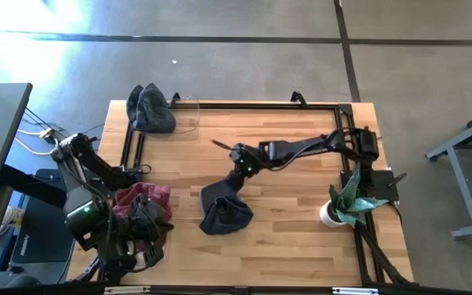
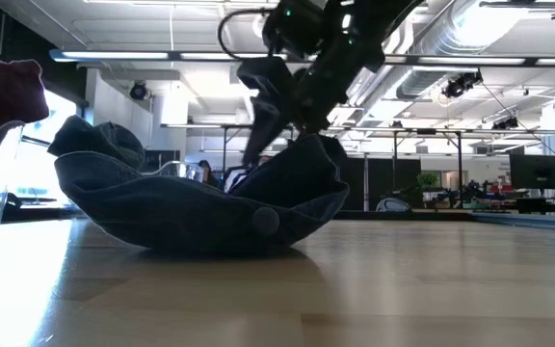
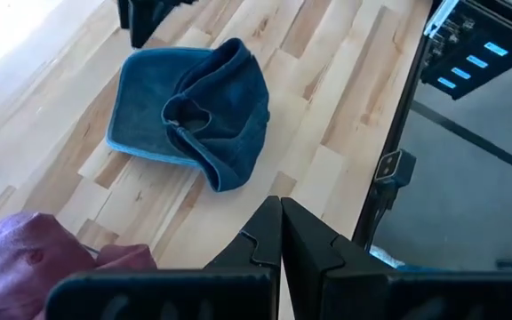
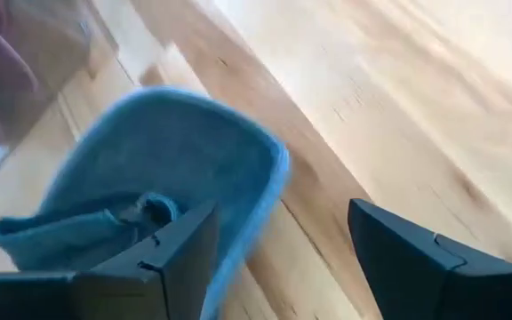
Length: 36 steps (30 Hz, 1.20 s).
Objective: Pick & Place hat
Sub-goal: Put the blue cap into the top transparent bin
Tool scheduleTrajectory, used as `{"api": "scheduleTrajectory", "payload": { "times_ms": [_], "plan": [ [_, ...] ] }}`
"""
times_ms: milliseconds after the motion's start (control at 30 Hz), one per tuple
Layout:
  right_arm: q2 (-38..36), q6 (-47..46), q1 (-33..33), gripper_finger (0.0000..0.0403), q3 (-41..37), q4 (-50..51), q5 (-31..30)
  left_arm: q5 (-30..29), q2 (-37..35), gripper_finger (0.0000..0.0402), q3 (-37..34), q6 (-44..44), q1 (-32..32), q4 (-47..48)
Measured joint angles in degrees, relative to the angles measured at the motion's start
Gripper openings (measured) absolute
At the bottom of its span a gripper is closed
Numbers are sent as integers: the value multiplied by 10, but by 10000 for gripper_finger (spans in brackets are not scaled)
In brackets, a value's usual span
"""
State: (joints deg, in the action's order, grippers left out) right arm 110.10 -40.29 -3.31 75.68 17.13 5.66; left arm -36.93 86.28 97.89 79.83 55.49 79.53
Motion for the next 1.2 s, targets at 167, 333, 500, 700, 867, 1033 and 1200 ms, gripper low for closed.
{"api": "scheduleTrajectory", "payload": {
  "times_ms": [167, 333, 500, 700, 867, 1033, 1200],
  "plan": [
    [4, 3, -8, 262, 0, 32, 51, -28, 0, 0, 0, 21, 0, 1],
    [5, 4, 6, 218, -1, 14, 48, -68, 0, 0, 0, 30, 0, 2],
    [9, 7, 9, 103, -1, 13, 23, -90, 0, 0, 0, 30, 0, 13],
    [1, 17, 8, 14, -1, 12, -28, -85, 0, 0, 0, 30, -29, 14],
    [-65, 60, 21, 3, -1, 10, -127, -88, -16, 0, 0, 27, -35, 15],
    [-161, 172, 46, 2, -1, -14, -247, -121, -32, 0, 0, -3, -45, 10],
    [-201, 125, 42, 3, 2, 13, -163, -125, -51, 0, 0, -7, -64, 12]
  ]
}}
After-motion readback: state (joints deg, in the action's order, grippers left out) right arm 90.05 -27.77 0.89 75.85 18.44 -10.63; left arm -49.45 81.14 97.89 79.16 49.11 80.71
